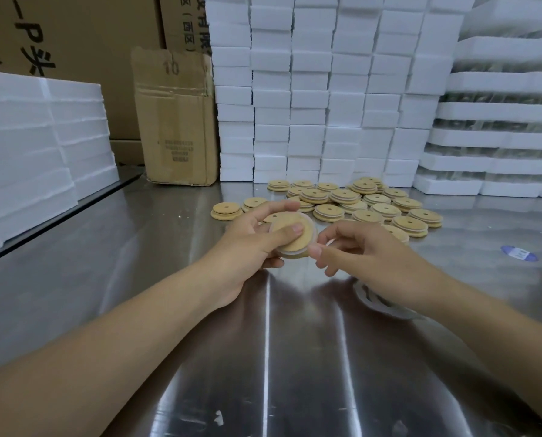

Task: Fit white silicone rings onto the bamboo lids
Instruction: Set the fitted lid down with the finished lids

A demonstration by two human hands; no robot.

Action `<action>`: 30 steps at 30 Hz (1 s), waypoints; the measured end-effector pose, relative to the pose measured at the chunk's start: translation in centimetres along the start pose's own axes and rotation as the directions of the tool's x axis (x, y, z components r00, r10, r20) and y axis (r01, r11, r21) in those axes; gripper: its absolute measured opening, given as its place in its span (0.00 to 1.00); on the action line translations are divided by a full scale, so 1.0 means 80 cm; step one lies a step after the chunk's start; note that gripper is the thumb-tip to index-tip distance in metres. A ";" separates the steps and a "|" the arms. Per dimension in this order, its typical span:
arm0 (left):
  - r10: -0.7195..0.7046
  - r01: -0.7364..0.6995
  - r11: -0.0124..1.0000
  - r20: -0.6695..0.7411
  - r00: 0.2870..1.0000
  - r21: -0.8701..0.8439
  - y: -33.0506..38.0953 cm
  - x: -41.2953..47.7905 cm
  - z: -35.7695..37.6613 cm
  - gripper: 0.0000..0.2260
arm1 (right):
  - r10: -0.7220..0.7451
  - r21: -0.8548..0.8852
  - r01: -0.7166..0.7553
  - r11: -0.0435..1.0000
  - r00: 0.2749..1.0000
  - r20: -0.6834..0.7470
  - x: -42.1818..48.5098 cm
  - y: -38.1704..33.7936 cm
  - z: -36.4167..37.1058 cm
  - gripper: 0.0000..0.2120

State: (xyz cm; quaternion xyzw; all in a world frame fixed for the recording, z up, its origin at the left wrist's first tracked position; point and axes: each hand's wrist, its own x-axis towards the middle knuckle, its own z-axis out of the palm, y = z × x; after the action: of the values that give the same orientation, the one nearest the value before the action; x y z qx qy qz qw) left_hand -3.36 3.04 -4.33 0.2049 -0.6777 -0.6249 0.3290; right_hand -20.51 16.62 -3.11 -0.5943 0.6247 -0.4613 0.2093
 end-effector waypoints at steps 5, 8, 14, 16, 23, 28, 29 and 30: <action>0.047 -0.050 0.996 0.044 0.998 0.079 -0.004 -0.004 0.009 0.10 | 0.122 0.058 -0.123 0.991 0.992 0.013 0.005 0.007 -0.006 0.13; 0.045 -0.045 0.998 0.004 0.999 0.039 -0.002 -0.005 0.013 0.10 | 0.199 0.120 -0.185 0.975 0.973 -0.118 0.013 0.013 -0.030 0.14; 0.007 -0.007 1.000 -0.069 0.998 0.002 -0.004 -0.004 0.011 0.08 | 0.362 0.074 -0.382 0.921 0.771 -0.524 0.019 0.052 -0.105 0.13; 0.011 -0.011 1.000 -0.090 0.996 0.007 -0.005 -0.003 0.012 0.08 | 0.342 -0.158 -0.499 0.852 0.759 -0.554 0.017 0.072 -0.115 0.19; -0.001 -0.018 0.996 -0.224 0.975 -0.082 -0.002 0.000 0.010 0.10 | 0.116 -0.474 -0.464 0.748 0.794 -0.596 0.018 0.097 -0.113 0.19; -0.004 -0.010 0.998 -0.243 0.970 -0.060 -0.004 0.001 0.009 0.09 | 0.004 -0.617 -0.336 0.711 0.880 -0.475 0.025 0.091 -0.100 0.19; -0.002 -0.008 0.999 -0.245 0.970 -0.040 -0.004 0.001 0.009 0.09 | 0.091 -0.678 -0.388 0.625 0.898 -0.430 0.025 0.093 -0.099 0.24; 0.005 -0.007 1.000 -0.249 0.968 -0.007 -0.004 0.001 0.008 0.08 | 0.167 -0.717 -0.418 0.558 0.903 -0.397 0.024 0.095 -0.098 0.28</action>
State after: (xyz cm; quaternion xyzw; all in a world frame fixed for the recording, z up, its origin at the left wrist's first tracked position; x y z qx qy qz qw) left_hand -3.91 3.40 -4.62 0.2784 -0.6292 -0.5959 0.4142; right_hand -31.44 16.39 -4.98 -0.4384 0.8764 -0.1774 -0.0909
